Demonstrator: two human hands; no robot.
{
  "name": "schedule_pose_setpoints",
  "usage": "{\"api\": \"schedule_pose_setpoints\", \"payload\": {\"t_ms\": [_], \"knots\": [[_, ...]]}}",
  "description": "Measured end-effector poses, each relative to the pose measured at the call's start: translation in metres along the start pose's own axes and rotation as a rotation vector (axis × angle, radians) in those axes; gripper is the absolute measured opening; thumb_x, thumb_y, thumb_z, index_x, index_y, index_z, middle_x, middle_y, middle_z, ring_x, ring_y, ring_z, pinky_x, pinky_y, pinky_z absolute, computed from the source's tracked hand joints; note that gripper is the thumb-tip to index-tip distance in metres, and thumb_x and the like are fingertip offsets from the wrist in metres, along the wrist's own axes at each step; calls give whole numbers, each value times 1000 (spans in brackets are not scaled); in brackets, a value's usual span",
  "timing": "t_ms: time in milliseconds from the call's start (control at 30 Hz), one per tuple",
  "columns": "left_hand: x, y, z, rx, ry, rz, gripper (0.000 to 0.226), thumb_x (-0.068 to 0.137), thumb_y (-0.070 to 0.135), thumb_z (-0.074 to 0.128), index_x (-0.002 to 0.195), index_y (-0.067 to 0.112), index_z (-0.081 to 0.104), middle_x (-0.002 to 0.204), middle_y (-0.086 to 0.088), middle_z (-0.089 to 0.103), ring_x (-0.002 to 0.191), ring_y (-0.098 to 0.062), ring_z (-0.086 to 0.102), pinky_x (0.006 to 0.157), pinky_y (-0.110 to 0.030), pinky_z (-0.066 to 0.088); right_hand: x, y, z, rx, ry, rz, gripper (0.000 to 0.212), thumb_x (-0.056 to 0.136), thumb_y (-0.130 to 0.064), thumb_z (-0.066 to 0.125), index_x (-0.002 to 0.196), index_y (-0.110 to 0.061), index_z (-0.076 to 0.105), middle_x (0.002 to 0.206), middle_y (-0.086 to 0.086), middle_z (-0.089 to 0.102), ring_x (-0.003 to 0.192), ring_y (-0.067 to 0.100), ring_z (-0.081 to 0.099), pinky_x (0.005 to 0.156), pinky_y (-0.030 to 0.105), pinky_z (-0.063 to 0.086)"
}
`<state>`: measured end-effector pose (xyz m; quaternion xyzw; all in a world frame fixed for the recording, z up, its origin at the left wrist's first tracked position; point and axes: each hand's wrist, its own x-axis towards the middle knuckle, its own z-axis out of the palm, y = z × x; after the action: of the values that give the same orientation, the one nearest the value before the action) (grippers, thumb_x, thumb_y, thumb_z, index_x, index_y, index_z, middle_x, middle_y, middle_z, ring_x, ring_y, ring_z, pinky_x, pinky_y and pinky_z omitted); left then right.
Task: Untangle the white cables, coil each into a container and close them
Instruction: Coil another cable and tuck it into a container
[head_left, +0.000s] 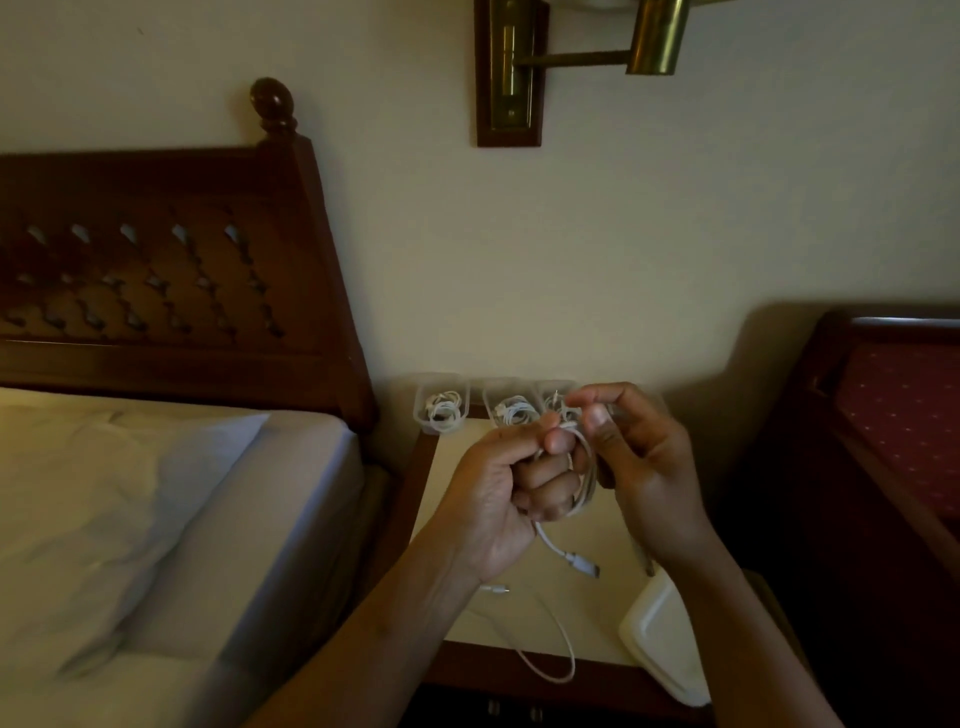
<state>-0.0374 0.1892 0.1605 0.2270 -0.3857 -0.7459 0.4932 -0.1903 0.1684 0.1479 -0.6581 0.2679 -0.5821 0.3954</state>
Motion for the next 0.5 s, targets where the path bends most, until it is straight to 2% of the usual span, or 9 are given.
{"api": "schedule_pose_setpoints", "payload": {"t_ms": [67,100,167,200,267,333,367,433,500], "knots": [[3,-3,0,-40,32,28,27,98,27,49,75,15,57,48,9,21,45,-10,12,45,-24,14,-3,0,0,-61,-25,-25,27,106,-12,45,119,-9,68,103,3,75,94,25,73,76,48,60],[3,-4,0,-53,36,37,28,99,27,49,75,15,57,47,9,23,44,-9,13,44,-23,14,-5,2,-2,-88,-43,-42,30,106,-10,44,123,-9,68,112,6,74,106,28,71,86,52,58],[3,-3,-3,-82,22,42,30,100,28,49,75,14,58,48,9,23,43,-8,13,42,-22,16,-7,5,-5,-210,-66,-83,31,106,-5,45,128,-9,65,118,5,72,112,27,69,93,47,57],[3,-2,-5,-94,10,53,30,100,29,50,75,14,59,49,9,22,43,-8,14,42,-22,16,-8,6,-6,-298,-67,-109,31,105,-1,48,129,-10,65,114,2,72,107,22,70,90,42,58],[4,2,-10,-98,4,114,26,99,28,54,78,13,59,50,9,24,42,-6,18,43,-22,17,-10,10,-8,-464,-37,-112,38,102,2,53,132,-19,64,92,-4,70,82,9,68,72,27,57],[8,5,-13,-71,38,199,23,98,26,55,81,11,57,50,10,29,41,-5,25,43,-21,22,-12,13,-5,-654,-7,-37,50,100,2,55,140,-28,55,79,-10,64,63,3,58,59,14,46],[11,6,-14,-46,63,239,23,101,25,53,83,11,56,51,8,30,42,-6,28,44,-22,25,-15,14,-2,-792,-47,2,57,98,2,56,146,-28,48,82,-10,64,60,0,55,56,12,42],[16,5,-16,24,128,310,28,106,23,45,84,10,56,53,5,28,44,-8,31,47,-24,29,-21,15,7,-1096,-174,55,71,94,-4,59,156,-24,34,105,-5,67,65,-1,52,53,12,39],[21,5,-20,84,193,351,33,108,23,43,82,9,57,55,3,27,45,-10,33,48,-25,31,-24,13,14,-1256,-257,80,79,91,-13,61,159,-24,22,127,-3,55,77,3,49,51,12,32]]}}
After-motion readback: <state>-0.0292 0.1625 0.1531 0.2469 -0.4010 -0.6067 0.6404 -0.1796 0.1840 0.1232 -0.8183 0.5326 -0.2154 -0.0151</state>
